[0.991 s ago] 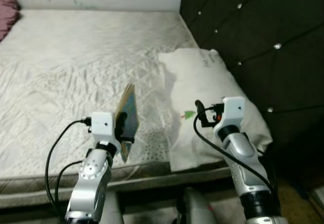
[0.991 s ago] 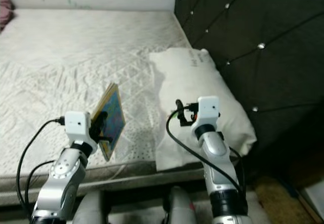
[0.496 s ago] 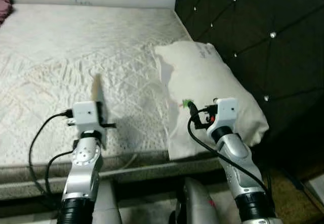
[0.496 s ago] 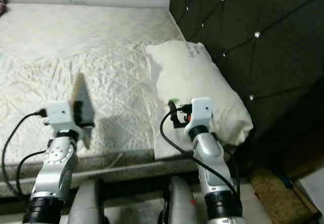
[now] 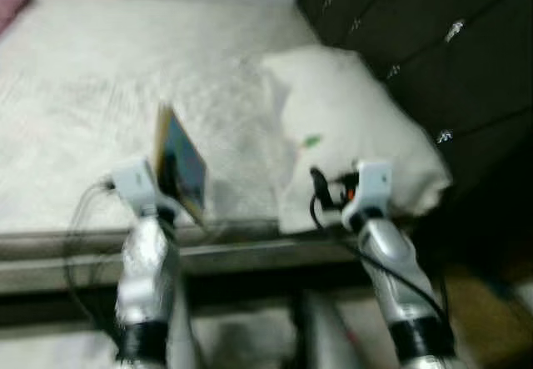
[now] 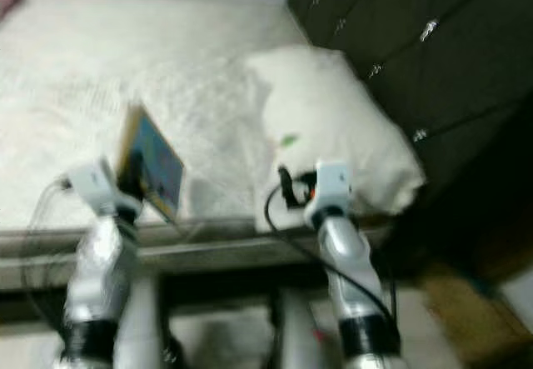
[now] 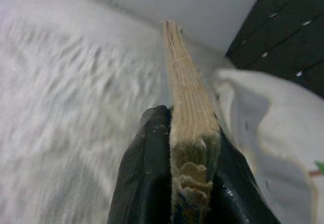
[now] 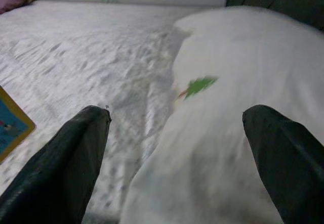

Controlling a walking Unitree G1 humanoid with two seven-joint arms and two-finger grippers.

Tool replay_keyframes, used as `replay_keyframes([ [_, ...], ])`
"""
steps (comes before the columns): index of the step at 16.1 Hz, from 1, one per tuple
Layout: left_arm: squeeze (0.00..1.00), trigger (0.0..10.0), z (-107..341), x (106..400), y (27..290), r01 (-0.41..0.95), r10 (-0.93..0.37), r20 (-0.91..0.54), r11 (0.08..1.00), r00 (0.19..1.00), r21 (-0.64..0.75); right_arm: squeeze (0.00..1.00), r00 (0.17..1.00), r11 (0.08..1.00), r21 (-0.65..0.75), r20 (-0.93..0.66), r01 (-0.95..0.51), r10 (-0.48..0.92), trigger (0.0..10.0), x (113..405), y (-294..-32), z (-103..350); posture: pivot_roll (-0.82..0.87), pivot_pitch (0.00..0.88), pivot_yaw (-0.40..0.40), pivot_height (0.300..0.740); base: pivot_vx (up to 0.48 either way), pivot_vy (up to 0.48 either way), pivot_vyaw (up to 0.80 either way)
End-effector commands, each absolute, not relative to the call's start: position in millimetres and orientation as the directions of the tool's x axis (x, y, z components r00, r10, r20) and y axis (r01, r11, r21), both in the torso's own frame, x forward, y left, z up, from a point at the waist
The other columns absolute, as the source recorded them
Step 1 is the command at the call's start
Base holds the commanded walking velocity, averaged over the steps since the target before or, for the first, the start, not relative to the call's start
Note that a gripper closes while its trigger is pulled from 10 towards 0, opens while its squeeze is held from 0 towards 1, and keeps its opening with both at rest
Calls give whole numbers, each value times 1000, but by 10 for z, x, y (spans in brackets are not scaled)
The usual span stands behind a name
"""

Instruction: Clean up the room

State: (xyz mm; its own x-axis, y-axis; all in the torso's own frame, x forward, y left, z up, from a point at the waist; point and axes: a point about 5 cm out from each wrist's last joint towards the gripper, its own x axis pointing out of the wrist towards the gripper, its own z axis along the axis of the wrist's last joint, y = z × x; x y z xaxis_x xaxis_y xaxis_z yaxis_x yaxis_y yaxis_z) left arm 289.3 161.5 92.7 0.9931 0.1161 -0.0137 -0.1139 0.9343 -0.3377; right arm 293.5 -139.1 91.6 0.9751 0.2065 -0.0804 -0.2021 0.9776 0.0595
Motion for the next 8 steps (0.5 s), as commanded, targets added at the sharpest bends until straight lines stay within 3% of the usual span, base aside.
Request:
replay_keyframes([
  [1,0,10000,1101,2934,1663,-77,113,52,883,992,-463,0,977,979,51,-59,-200,203,10000,2955,-1417,973,-52,0,-81,576,0,0,0],
  [5,0,10000,1090,2916,1766,-140,171,37,898,985,-418,0,976,977,50,-62,-205,208,10000,2949,-1408,964,-48,0,-83,576,0,0,0],
  [8,0,10000,1093,2905,1771,-114,147,47,901,988,-419,0,974,976,44,-60,-214,217,10000,2955,-1398,968,-46,0,-84,576,0,0,0],
])
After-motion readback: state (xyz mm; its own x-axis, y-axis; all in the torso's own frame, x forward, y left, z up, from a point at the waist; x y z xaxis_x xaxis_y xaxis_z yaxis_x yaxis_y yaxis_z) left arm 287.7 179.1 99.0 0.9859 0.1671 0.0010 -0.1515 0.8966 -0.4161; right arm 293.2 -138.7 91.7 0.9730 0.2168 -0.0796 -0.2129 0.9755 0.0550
